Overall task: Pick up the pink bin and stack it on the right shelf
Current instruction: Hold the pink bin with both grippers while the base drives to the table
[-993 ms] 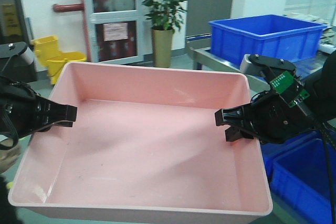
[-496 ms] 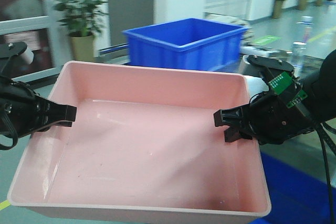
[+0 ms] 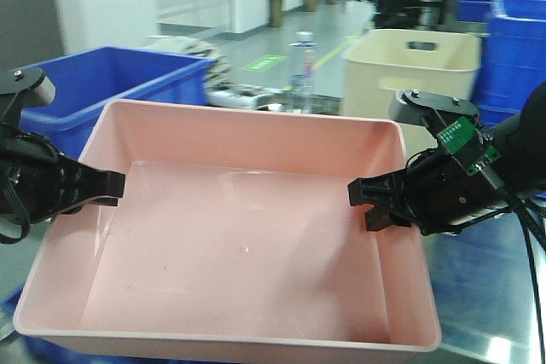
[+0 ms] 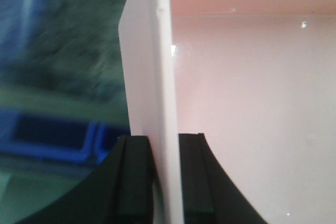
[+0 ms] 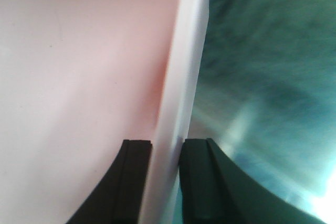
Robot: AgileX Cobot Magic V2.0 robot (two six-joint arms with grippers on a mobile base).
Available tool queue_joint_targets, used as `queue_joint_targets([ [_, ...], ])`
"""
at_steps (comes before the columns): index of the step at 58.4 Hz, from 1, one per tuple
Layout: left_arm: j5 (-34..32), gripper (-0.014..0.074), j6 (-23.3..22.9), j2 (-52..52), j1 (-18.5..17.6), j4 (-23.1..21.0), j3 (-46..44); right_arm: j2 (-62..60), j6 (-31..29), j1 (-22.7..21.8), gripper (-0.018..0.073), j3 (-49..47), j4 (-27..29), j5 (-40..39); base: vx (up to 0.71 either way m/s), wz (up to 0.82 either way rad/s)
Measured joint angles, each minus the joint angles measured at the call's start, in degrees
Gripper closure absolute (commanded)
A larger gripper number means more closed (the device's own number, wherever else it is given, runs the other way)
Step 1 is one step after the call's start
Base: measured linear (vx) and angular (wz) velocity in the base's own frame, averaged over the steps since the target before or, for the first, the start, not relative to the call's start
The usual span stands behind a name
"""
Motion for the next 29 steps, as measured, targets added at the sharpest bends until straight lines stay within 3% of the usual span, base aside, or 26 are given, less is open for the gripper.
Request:
queue_joint_targets([
  [14, -0.1, 0.0598, 0.0, 0.0, 0.0, -0.1, 0.0, 0.0, 0.0, 0.0, 0.0568, 0.0, -0.1, 0.0, 0.34, -0.65],
  [29, -0.1, 0.0598, 0.0, 0.0, 0.0, -0.2, 0.0, 0.0, 0.0, 0.0, 0.0568, 0.0, -0.1, 0.1, 0.27, -0.44],
])
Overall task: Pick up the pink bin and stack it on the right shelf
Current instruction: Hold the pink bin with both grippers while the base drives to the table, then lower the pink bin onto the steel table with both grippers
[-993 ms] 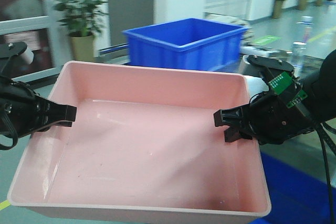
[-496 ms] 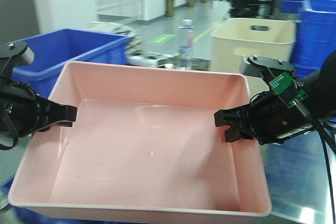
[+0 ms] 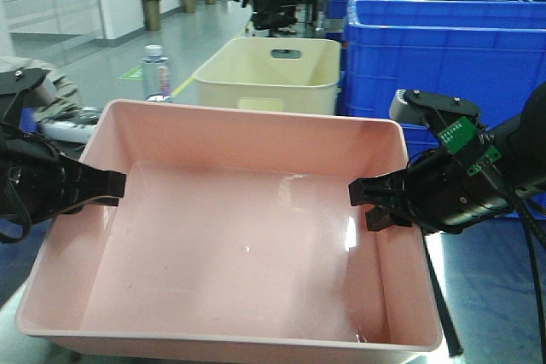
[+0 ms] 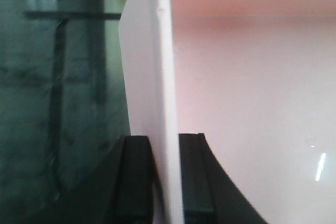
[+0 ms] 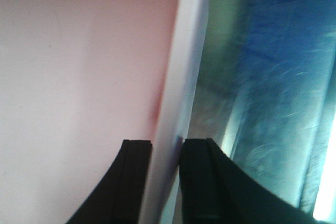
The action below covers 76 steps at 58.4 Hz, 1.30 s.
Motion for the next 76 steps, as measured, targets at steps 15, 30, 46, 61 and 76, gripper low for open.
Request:
queue_joint_targets([
  [15, 0.0, 0.0598, 0.0, 0.0, 0.0, 0.0, 0.0, 0.0, 0.0, 0.0, 0.0568, 0.0, 0.0, 0.0, 0.21, -0.26],
  [30, 0.0, 0.0598, 0.0, 0.0, 0.0, 0.0, 0.0, 0.0, 0.0, 0.0, 0.0568, 0.0, 0.0, 0.0, 0.14, -0.19],
  [46, 0.0, 0.0598, 0.0, 0.0, 0.0, 0.0, 0.0, 0.0, 0.0, 0.0, 0.0568, 0.0, 0.0, 0.0, 0.07, -0.11],
  [61, 0.0, 0.0598, 0.0, 0.0, 0.0, 0.0, 0.0, 0.0, 0.0, 0.0, 0.0568, 0.0, 0.0, 0.0, 0.01, -0.02],
  [76, 0.0, 0.0598, 0.0, 0.0, 0.0, 0.0, 0.0, 0.0, 0.0, 0.0, 0.0568, 0.0, 0.0, 0.0, 0.0, 0.0],
])
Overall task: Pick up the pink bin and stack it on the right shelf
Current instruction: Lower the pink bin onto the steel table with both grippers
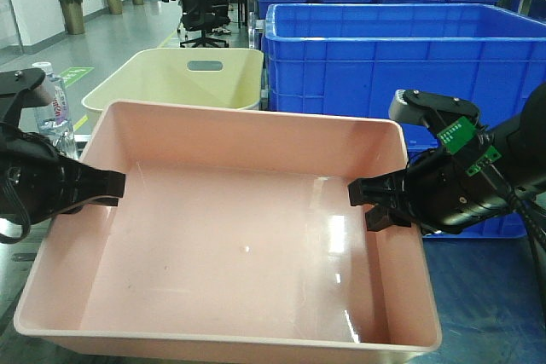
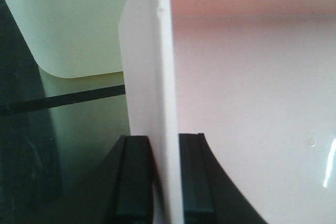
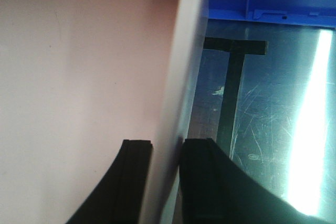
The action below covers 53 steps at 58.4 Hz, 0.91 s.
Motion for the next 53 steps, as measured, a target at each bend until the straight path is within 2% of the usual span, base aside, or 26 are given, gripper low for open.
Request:
queue_joint_targets([
  [53, 0.6, 0.0598, -0.3, 1.3, 0.1, 1.2, 2.1, 2.8, -0.2, 0.8, 0.0568, 0.0, 1.0, 0.2, 0.0, 0.0],
])
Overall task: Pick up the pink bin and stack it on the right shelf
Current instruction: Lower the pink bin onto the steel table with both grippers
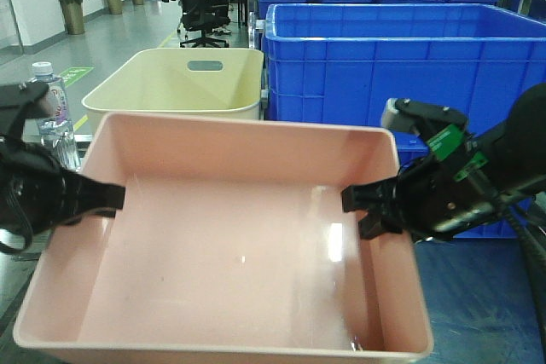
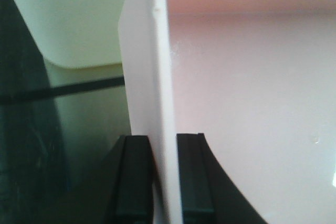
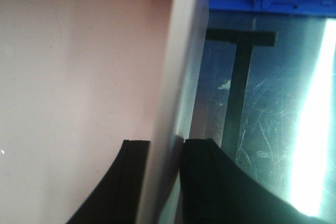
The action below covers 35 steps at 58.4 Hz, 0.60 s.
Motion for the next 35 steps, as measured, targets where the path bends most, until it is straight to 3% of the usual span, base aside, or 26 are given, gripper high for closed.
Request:
queue_joint_targets([
  [19, 0.9, 0.0569, -0.1, 8.4, 0.4, 2.3, 1.4, 9.7, -0.6, 0.3, 0.0563, 0.0, 0.1, 0.4, 0.0, 0.0],
  [35, 1.8, 0.0402, -0.2, 11.7, 0.5, 2.9, 1.5, 11.9, -0.7, 0.3, 0.0511, 0.0, 0.7, 0.8, 0.0, 0.0],
])
